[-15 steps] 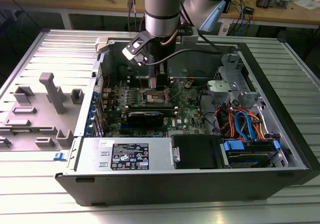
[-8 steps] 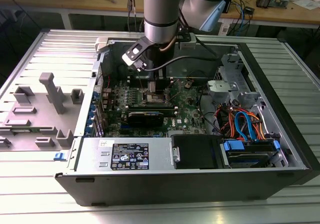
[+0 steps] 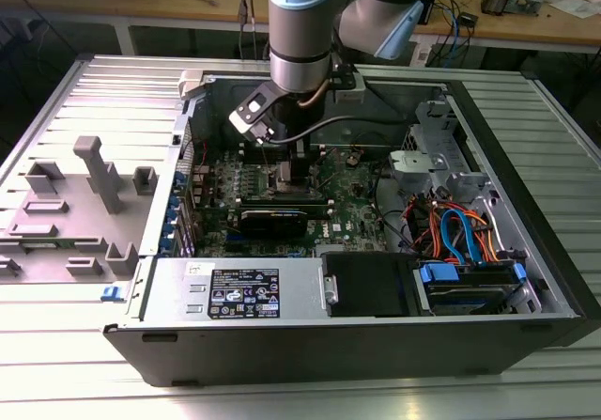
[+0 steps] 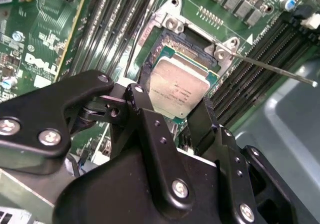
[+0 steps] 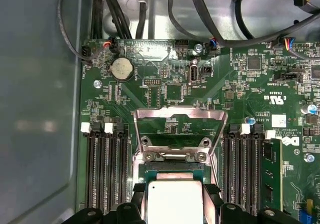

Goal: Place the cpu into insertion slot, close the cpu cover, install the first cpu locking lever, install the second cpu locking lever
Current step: 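Place the cpu into insertion slot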

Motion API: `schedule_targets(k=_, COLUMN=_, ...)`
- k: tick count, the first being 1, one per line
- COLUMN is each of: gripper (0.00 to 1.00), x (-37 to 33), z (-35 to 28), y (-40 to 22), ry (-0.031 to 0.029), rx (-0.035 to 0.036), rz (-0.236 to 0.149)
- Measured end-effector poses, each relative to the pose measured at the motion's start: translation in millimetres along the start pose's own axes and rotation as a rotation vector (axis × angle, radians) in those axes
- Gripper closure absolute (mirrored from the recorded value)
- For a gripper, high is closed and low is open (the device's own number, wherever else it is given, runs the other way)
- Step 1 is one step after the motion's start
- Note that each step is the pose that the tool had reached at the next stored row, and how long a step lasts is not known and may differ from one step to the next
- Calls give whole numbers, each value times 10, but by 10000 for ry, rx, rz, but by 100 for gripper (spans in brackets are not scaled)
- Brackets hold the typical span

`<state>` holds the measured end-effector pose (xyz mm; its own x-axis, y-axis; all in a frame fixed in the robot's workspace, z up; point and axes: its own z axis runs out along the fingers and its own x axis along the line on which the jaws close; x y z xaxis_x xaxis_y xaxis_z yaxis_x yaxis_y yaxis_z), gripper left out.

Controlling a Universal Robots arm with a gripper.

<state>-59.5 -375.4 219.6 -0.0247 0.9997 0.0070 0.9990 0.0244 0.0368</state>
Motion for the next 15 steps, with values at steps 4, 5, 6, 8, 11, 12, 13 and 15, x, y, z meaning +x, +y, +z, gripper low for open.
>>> schedule_targets(k=4, gripper=46, x=0, z=44, y=-4, ry=-13, rx=-5, rz=271)
schedule_targets(k=5, gripper=46, x=-1, z=46, y=-5, ry=-14, rx=-5, rz=280)
schedule_targets(k=6, gripper=46, x=-1, z=47, y=-5, ry=-15, rx=-4, rz=280)
schedule_targets(k=8, gripper=46, x=0, z=49, y=-4, ry=-13, rx=-5, rz=263)
schedule_targets(k=11, gripper=46, x=0, z=50, y=-4, ry=-10, rx=-6, rz=214)
schedule_targets(k=12, gripper=46, x=0, z=50, y=-4, ry=-10, rx=-5, rz=214)
schedule_targets(k=13, gripper=46, x=0, z=50, y=-4, ry=-10, rx=-5, rz=214)
schedule_targets(k=15, gripper=46, x=0, z=50, y=-5, ry=-10, rx=-5, rz=213)
